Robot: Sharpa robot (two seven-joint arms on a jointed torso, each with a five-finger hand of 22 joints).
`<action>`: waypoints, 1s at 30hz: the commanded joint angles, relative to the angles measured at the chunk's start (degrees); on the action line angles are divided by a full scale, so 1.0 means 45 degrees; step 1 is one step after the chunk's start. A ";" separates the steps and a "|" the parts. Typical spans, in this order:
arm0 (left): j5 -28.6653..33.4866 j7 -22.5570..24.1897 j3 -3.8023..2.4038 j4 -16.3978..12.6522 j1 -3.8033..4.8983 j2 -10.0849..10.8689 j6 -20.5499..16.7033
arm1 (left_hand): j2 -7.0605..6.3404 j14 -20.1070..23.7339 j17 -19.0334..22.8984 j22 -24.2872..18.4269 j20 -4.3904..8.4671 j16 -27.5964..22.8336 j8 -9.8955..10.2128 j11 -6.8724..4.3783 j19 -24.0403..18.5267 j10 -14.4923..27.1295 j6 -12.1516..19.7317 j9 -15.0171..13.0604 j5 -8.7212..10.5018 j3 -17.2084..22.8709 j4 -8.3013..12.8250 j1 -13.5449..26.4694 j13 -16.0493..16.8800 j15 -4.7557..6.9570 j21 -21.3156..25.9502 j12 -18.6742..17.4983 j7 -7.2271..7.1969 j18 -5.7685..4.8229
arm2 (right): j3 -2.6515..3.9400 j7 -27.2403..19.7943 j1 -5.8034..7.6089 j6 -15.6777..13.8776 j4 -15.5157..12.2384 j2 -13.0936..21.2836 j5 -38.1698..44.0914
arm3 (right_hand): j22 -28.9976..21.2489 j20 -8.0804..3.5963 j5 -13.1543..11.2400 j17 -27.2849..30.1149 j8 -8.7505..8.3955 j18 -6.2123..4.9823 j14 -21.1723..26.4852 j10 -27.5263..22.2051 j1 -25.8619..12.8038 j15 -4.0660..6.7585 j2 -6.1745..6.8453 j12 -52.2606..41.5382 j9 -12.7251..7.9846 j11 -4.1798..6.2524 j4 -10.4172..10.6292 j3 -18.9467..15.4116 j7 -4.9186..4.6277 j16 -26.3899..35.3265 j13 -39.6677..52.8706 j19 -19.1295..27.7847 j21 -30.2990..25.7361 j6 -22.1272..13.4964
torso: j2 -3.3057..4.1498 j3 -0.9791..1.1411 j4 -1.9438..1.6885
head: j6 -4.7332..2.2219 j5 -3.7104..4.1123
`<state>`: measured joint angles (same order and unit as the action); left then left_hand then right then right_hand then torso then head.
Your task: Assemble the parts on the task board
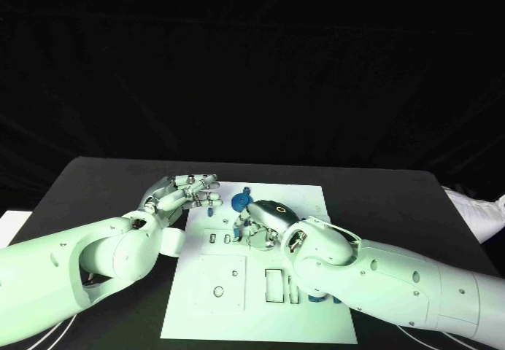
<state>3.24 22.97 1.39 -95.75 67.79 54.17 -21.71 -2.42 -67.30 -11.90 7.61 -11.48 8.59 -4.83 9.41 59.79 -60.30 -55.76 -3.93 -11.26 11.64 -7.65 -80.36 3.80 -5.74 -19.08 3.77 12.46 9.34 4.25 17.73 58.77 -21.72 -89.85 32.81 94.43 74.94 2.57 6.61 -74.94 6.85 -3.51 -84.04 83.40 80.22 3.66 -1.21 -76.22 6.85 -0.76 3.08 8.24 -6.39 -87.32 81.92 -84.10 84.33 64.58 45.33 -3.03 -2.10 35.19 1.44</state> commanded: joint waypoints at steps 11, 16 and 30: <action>0.0042 0.0127 -0.0008 -0.0013 0.0006 -0.0113 0.0197 | 0.0021 0.0077 -0.0024 0.0022 -0.0012 -0.0055 0.0048 0.0005 -0.0017 0.0063 -0.0005 0.0000 0.0025 0.0001 0.0081 -0.0061 0.0003 -0.0036 -0.0048 -0.0012 0.0070 0.0209 | -0.0127 0.0461 -0.0047 0.0403 0.0410 -0.0450 0.0815 | 0.0515 -0.0068 -0.0043 -0.2228 -0.0020 0.0191 -0.1084 0.0299 -0.0151 0.0047 0.0001 -0.0003 0.0450 0.0158 -0.0001 0.0032 0.0371 0.0055 -0.0056 -0.0112 -0.0043 0.0304 | -0.0011 -0.0010 -0.0036 | 0.0117 -0.0015; 0.0042 0.0125 -0.0008 -0.0013 0.0006 -0.0107 0.0196 | 0.0021 0.0077 -0.0024 0.0022 -0.0012 -0.0055 0.0048 0.0005 -0.0017 0.0063 -0.0005 0.0000 0.0025 0.0001 0.0081 -0.0061 0.0003 -0.0036 -0.0048 -0.0012 0.0070 0.0209 | -0.0139 0.0469 -0.0062 0.0495 0.0396 -0.0460 0.0818 | 0.0515 -0.0068 -0.0043 -0.2228 -0.0020 0.0191 -0.1084 0.0299 -0.0151 0.0047 0.0001 -0.0003 0.0450 0.0158 -0.0001 0.0032 0.0371 0.0055 -0.0056 -0.0112 -0.0043 0.0304 | -0.0016 -0.0018 -0.0014 | 0.0141 -0.0033; 0.0042 0.0108 -0.0008 -0.0034 0.0006 -0.0093 0.0194 | 0.0021 0.0077 -0.0024 0.0022 -0.0012 -0.0055 0.0048 0.0005 -0.0017 0.0063 -0.0005 0.0000 0.0025 0.0001 0.0081 -0.0061 0.0003 -0.0036 -0.0048 -0.0012 0.0070 0.0209 | -0.0145 0.0883 -0.0089 0.1510 0.0277 -0.0331 0.1036 | 0.0452 -0.0005 -0.0109 -0.2182 -0.0217 0.0179 -0.1076 0.0259 -0.0531 -0.0033 0.0380 0.0112 0.0440 0.0059 0.0055 -0.0158 0.0250 0.0089 -0.0105 -0.0092 -0.0083 0.0115 | -0.0014 -0.0004 -0.0014 | 0.0208 -0.0070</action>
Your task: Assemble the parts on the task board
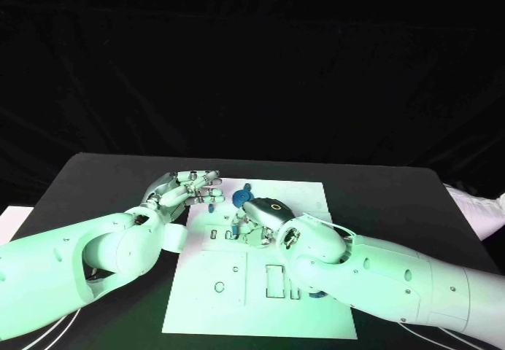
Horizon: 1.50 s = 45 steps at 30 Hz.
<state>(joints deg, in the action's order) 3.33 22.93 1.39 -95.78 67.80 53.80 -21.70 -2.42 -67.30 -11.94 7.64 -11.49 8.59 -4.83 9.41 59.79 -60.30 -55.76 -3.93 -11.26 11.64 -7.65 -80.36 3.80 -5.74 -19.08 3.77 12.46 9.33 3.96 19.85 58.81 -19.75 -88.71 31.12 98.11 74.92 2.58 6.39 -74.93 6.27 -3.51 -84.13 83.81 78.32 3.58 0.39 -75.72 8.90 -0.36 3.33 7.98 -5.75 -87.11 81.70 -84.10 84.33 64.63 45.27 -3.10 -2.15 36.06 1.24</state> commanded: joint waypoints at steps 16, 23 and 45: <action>0.0022 0.0113 -0.0008 -0.0025 0.0005 -0.0005 0.0196 | 0.0021 0.0077 -0.0015 0.0014 -0.0012 -0.0056 0.0048 0.0005 -0.0017 0.0063 -0.0005 0.0000 0.0025 0.0001 0.0081 -0.0061 0.0003 -0.0037 -0.0049 -0.0011 0.0070 0.0209 | -0.0081 0.0760 -0.0145 0.1495 -0.0122 0.0181 0.0349 | 0.0371 0.0026 -0.0075 -0.2104 -0.0163 0.0161 -0.1039 0.0109 -0.0284 -0.0049 0.0174 0.0142 -0.0014 -0.0066 0.0052 -0.0188 0.0068 0.0094 -0.0130 -0.0057 -0.0130 0.0066 | 0.0003 0.0007 0.0004 | 0.0060 -0.0037; 0.0022 0.0113 -0.0008 -0.0026 0.0005 -0.0013 0.0200 | 0.0021 0.0077 -0.0015 0.0014 -0.0012 -0.0056 0.0048 0.0005 -0.0017 0.0063 -0.0005 0.0000 0.0025 0.0001 0.0081 -0.0061 0.0003 -0.0037 -0.0049 -0.0011 0.0070 0.0209 | -0.0081 0.0875 -0.0145 0.1495 -0.0095 0.0161 0.0365 | 0.0315 0.0059 -0.0058 -0.2075 -0.0323 0.0150 -0.1032 0.0036 -0.0437 -0.0100 0.0307 0.0295 -0.0060 -0.0136 0.0114 -0.0263 -0.0020 0.0117 -0.0208 -0.0032 -0.0166 -0.0128 | 0.0004 0.0001 0.0004 | 0.0086 -0.0031; 0.0022 0.0120 -0.0008 -0.0073 0.0005 0.0014 0.0190 | 0.0019 0.0077 -0.0037 0.0017 -0.0011 -0.0074 0.0060 0.0005 -0.0024 0.0064 -0.0005 0.0000 0.0027 0.0013 0.0102 -0.0058 0.0003 -0.0036 -0.0057 -0.0013 0.0072 0.0210 | -0.0093 0.0916 -0.0143 0.1451 -0.0011 0.0119 0.0362 | 0.0108 0.0233 -0.0073 -0.1948 -0.0598 0.0110 -0.1004 -0.0222 -0.0758 -0.0293 0.0618 0.0797 -0.0264 -0.0363 0.0304 -0.0438 -0.0272 0.0208 -0.0479 0.0062 -0.0290 -0.0781 | 0.0000 -0.0001 0.0001 | 0.0132 0.0014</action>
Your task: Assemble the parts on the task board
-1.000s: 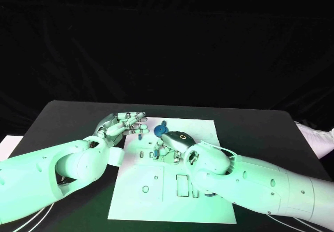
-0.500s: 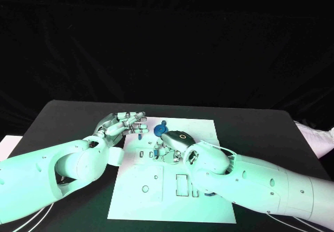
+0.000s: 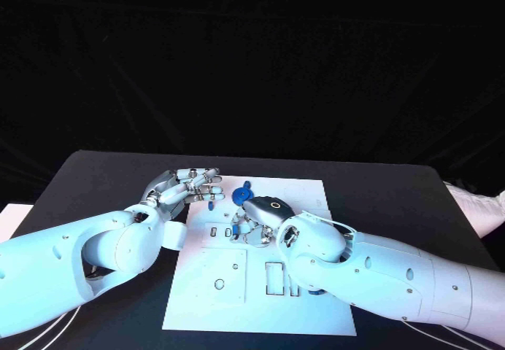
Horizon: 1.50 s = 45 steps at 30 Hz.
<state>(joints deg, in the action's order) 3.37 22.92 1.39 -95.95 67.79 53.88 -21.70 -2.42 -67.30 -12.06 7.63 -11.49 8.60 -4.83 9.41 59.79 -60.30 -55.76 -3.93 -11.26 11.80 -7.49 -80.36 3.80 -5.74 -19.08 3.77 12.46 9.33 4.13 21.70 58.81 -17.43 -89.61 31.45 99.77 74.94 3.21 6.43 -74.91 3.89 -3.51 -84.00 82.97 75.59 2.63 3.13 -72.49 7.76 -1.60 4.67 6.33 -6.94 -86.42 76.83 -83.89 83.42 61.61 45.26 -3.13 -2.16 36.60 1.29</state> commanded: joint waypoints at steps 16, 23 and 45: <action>0.0015 0.0068 -0.0008 0.0019 0.0006 -0.0030 0.0240 | 0.0019 0.0078 -0.0025 0.0022 -0.0011 -0.0085 0.0069 0.0008 -0.0028 0.0072 0.0000 0.0002 0.0027 -0.0016 0.0078 -0.0056 0.0001 -0.0036 -0.0062 -0.0017 0.0075 0.0209 | -0.0133 -0.1333 -0.0143 -0.2950 -0.0101 0.0293 -0.0708 | -0.0500 0.0430 0.0179 -0.1970 -0.0063 -0.0011 -0.1021 -0.0888 -0.0361 -0.0437 0.1102 0.1607 -0.0451 -0.0491 0.1449 -0.0793 -0.0450 0.0085 -0.0371 0.0307 -0.0446 -0.1917 | 0.0002 0.0022 -0.0012 | 0.0059 0.0006; 0.0015 0.0033 -0.0008 0.0052 0.0005 -0.0037 0.0268 | 0.0016 0.0080 -0.0029 0.0023 -0.0011 -0.0090 0.0074 0.0010 -0.0030 0.0077 0.0005 0.0003 0.0028 -0.0016 0.0081 -0.0053 0.0001 -0.0038 -0.0063 -0.0019 0.0076 0.0209 | -0.0064 -0.4163 -0.0139 -0.4381 -0.0758 0.0882 -0.1878 | -0.0414 0.0451 0.0375 -0.2180 -0.0030 0.0003 -0.1069 -0.0826 -0.0030 -0.0446 0.0908 0.1426 -0.0453 -0.0495 0.1632 -0.0708 -0.0448 -0.0045 -0.0302 0.0264 -0.0403 -0.1889 | -0.0002 0.0029 0.0024 | 0.0087 -0.0045; -0.8119 -0.8160 -0.0018 0.0698 0.0458 -0.0049 0.3322 | -0.0161 -0.4841 -1.6611 1.0866 0.1789 1.7480 -0.1250 -0.1742 0.4594 -0.3338 -0.1545 -0.0851 0.0267 -0.1620 -0.1958 0.2350 0.4762 0.1879 -1.1156 0.6227 -0.1495 -0.0876 | 0.0595 -0.6696 0.1412 -0.2586 -0.2994 0.5844 -0.8286 | -0.0499 0.0432 0.0762 -0.2016 0.0014 -0.0015 -0.1019 -0.0930 0.0396 -0.0414 0.0351 0.1538 -0.0433 -0.0452 0.1623 -0.0615 -0.0402 0.0079 -0.0443 0.0301 -0.0460 -0.1679 | -0.0358 0.0203 0.0315 | 0.0240 -0.0436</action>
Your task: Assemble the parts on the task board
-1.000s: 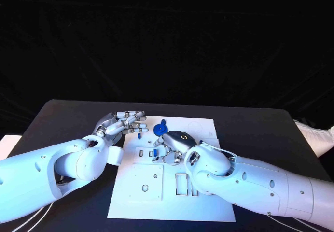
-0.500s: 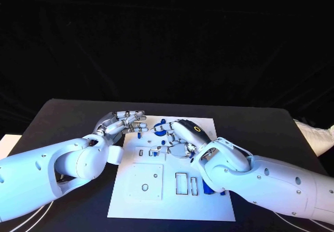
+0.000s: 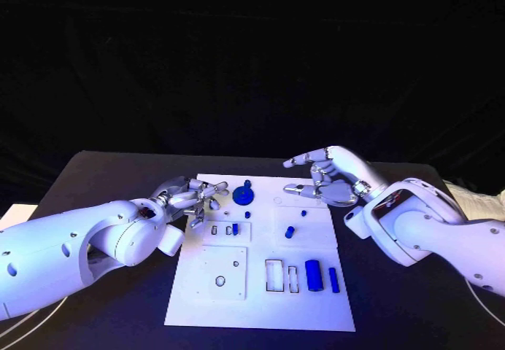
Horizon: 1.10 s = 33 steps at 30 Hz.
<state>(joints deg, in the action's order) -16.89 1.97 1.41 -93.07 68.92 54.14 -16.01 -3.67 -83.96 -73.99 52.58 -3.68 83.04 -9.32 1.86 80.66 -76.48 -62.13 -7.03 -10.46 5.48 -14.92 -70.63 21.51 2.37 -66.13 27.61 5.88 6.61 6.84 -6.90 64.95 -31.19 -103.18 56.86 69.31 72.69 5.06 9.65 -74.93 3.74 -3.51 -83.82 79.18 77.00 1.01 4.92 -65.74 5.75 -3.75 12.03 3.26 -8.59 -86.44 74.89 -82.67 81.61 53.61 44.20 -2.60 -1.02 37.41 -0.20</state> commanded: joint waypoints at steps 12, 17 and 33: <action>-0.8760 -0.7728 -0.0023 0.0396 0.1278 -0.0993 0.3561 | 0.1096 -0.1343 -0.3558 0.5112 0.0348 0.1547 -0.3550 -0.0606 0.0793 -0.0382 0.0318 -0.2946 0.0592 -0.1802 -0.0357 -0.0043 0.9622 0.0447 -0.3638 0.9345 -0.0634 -0.0830 | -0.0006 -0.0228 0.0148 0.0097 0.0933 0.0704 -0.3125 | -0.0201 -0.0020 0.0180 -0.1809 0.0182 -0.0057 -0.1004 -0.0183 0.0188 -0.0001 -0.0225 0.0239 0.0078 0.0093 -0.0064 0.0041 0.0043 0.0234 -0.0177 0.0111 -0.0173 0.0428 | -0.0317 0.0280 0.0203 | 0.0162 -0.0482; -0.9784 -0.8309 -0.0023 0.0632 0.1452 -0.1492 0.4622 | 0.1286 -0.1343 -0.3558 0.5225 0.0372 0.1547 -0.4289 -0.0663 0.0766 -0.0317 0.0713 -0.3817 0.0727 -0.2415 -0.0398 0.0623 0.9825 0.0434 -0.3707 0.9462 -0.0668 -0.0833 | -0.0009 -0.0167 0.0151 0.0045 0.1203 0.0734 -0.3353 | -0.0235 -0.0024 0.0192 -0.1774 0.0180 -0.0064 -0.0995 -0.0212 0.0198 0.0002 -0.0239 0.0294 0.0078 0.0096 -0.0069 0.0041 0.0044 0.0260 -0.0214 0.0126 -0.0192 0.0432 | -0.0321 0.0309 0.0257 | 0.0186 -0.0527; -1.0844 -0.8780 -0.0011 0.1761 0.1881 -0.2835 0.6551 | 0.1381 -0.1343 -0.3558 0.5644 0.0540 0.1547 -0.5471 -0.0834 0.0872 -0.0428 0.1263 -0.5451 0.1734 -0.4156 -0.0406 0.1974 1.0227 0.0608 -0.3909 0.9719 -0.0865 -0.0904 | -0.0021 0.0020 0.0141 0.0070 0.1590 0.0598 -0.3434 | -0.0278 -0.0028 0.0203 -0.1738 0.0178 -0.0072 -0.0985 -0.0229 0.0201 0.0006 -0.0246 0.0325 0.0078 0.0098 -0.0072 0.0032 0.0045 0.0287 -0.0237 0.0145 -0.0216 0.0435 | -0.0293 0.0299 0.0250 | 0.0246 -0.0593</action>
<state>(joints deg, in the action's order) -63.91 -36.20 1.36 -85.38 77.28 41.61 9.55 2.65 -83.89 -74.93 74.94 -1.65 89.83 -33.69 -1.47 84.16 -78.31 -56.77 -31.52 -2.82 -13.09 -16.76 -62.14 67.50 4.72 -83.57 71.21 2.01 3.12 6.74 -7.11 65.60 -30.85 -96.09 59.66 54.19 71.53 4.83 10.32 -74.91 4.18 -3.50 -83.83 78.67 77.67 1.02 4.24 -64.62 6.02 -3.24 12.02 3.26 -8.47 -85.43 73.90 -82.45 80.95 55.19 42.82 -1.23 0.07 38.46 -2.64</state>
